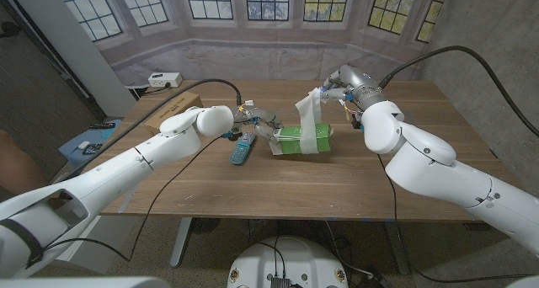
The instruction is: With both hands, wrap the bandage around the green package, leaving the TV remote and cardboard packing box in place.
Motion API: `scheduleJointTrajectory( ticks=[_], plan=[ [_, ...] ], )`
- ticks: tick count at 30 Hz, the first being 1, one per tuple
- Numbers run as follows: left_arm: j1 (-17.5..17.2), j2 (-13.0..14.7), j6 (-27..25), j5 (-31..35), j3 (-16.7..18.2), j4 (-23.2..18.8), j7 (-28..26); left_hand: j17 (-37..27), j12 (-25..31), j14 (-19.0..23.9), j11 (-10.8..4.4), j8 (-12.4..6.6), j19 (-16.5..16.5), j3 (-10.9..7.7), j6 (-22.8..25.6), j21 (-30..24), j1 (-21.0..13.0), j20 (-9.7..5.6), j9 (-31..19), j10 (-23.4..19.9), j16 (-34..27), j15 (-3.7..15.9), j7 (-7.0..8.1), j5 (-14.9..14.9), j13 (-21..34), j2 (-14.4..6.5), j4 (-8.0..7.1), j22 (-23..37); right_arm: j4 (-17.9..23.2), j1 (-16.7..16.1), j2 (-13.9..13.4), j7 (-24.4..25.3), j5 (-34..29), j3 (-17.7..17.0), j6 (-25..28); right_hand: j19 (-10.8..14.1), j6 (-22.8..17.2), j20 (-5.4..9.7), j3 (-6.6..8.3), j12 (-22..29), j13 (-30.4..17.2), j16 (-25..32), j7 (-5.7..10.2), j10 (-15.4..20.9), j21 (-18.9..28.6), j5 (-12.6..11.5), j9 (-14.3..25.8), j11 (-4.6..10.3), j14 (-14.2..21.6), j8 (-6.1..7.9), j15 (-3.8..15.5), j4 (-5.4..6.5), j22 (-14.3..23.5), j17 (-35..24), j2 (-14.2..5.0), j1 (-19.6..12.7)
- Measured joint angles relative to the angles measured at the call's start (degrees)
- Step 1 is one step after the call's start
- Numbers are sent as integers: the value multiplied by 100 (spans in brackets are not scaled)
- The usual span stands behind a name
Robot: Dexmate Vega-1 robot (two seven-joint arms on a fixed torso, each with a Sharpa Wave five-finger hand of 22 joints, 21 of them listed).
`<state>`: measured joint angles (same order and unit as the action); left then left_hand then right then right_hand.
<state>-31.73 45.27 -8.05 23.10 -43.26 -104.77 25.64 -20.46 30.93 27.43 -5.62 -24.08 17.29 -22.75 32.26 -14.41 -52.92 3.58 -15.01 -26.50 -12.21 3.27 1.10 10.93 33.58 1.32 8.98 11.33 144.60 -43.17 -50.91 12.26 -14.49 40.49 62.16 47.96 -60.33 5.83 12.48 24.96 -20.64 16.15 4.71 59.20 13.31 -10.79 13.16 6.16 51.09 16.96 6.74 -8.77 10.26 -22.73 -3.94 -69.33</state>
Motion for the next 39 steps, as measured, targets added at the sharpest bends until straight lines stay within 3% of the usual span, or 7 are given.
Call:
scheduleJointTrajectory(
  ticks=[25,39],
  plan=[
    [200,-180,-169,43,-112,201,-130,-15,1,0,41,0,-31,-10,0,0,0,32,-4,0,0,1,0,-10,2,0,10,0,563,-391,-141,422,467,-223,325,0,10,0,0,0,4,-28,-10,0,0,1,4,0,0,-9,0,0,0,1,-1,1],
    [251,-242,-280,35,-110,264,-310,-15,1,0,62,0,-31,-10,0,0,0,31,-2,21,0,1,0,10,1,0,10,0,769,-519,-95,755,702,-180,526,0,20,0,0,0,4,-28,-20,0,0,5,0,0,0,1,0,0,0,-27,-21,21]
  ],
)
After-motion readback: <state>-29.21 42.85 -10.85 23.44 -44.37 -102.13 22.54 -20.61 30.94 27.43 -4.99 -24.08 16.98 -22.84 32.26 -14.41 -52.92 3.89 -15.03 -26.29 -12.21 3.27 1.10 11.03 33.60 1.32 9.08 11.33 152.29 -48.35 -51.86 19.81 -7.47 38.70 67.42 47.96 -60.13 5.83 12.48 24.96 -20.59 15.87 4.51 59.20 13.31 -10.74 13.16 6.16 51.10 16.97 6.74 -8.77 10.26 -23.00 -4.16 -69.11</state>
